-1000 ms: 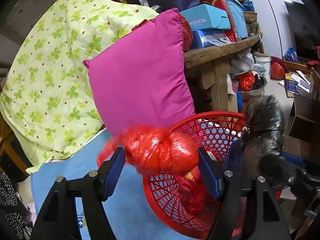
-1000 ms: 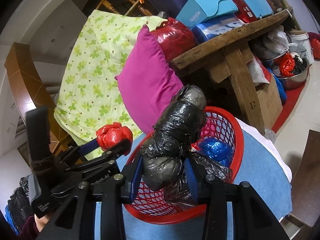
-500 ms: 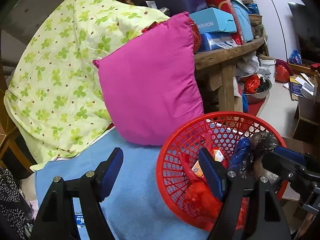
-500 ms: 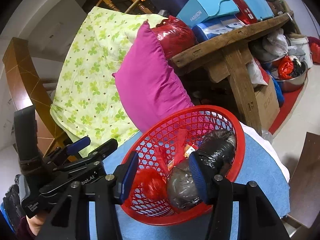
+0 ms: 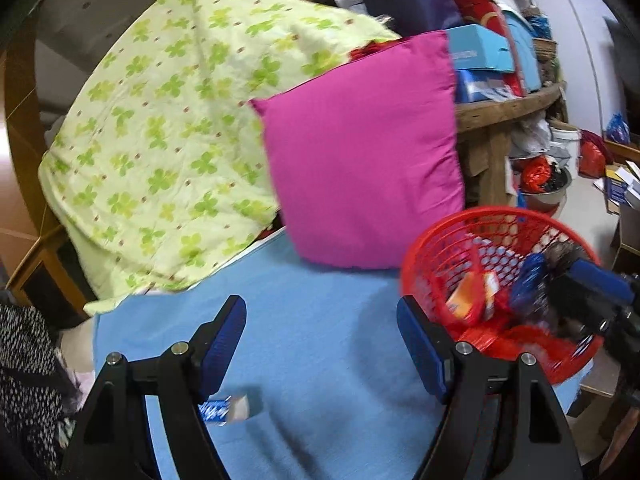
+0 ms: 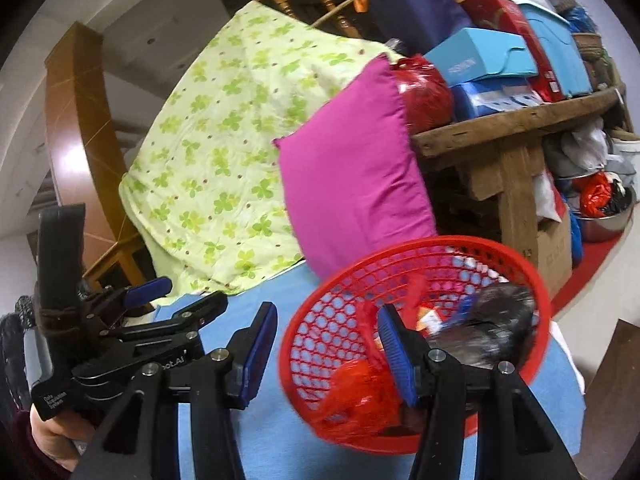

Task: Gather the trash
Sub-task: 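Move both open tools back toward the toothpaste box and tissue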

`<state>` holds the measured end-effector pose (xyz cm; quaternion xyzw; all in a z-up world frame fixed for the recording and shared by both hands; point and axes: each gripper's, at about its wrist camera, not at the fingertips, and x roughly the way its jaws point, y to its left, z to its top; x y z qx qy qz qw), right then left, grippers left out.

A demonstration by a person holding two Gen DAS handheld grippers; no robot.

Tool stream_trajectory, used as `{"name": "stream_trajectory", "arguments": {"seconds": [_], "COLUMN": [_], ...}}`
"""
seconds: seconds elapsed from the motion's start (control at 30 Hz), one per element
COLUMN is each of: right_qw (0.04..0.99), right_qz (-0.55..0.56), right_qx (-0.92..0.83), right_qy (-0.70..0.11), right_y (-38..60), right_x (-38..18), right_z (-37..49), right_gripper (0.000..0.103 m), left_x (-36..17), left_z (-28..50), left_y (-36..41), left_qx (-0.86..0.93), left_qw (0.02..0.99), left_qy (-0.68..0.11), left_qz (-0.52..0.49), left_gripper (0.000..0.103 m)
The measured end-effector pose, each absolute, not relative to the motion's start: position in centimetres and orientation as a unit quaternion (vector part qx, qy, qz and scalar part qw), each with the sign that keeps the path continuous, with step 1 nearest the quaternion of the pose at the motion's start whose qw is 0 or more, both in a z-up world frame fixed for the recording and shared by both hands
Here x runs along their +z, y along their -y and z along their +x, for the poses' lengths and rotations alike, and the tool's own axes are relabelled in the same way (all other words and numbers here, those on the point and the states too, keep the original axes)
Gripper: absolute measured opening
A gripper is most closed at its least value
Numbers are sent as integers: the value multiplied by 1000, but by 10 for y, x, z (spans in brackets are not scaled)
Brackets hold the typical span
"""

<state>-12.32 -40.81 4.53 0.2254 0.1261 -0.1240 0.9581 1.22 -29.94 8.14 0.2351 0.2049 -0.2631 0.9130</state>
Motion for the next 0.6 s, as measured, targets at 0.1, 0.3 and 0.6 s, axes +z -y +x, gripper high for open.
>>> {"name": "stream_trajectory", "arguments": {"seconds": [0.1,0.3,0.6], "right_qw": [961,966,970], "right_qz": [218,194,119], "right_qx": [-112,-78,-13], "right_qy": [-130,-151,-213], "right_y": [394,355,279], "right_x": [47,43,27], "right_z": [-113,-86,-29], "right_gripper": [57,57,59], "left_x": [73,46,-6], "left_z": [26,60,116], "left_y": [273,189,58], "left_qx": [-240,-170,-23], "left_qw": [918,926,926], "left_qy": [-222,-277,-361], "left_qz": [225,191,109], "left_gripper": [78,78,78]}}
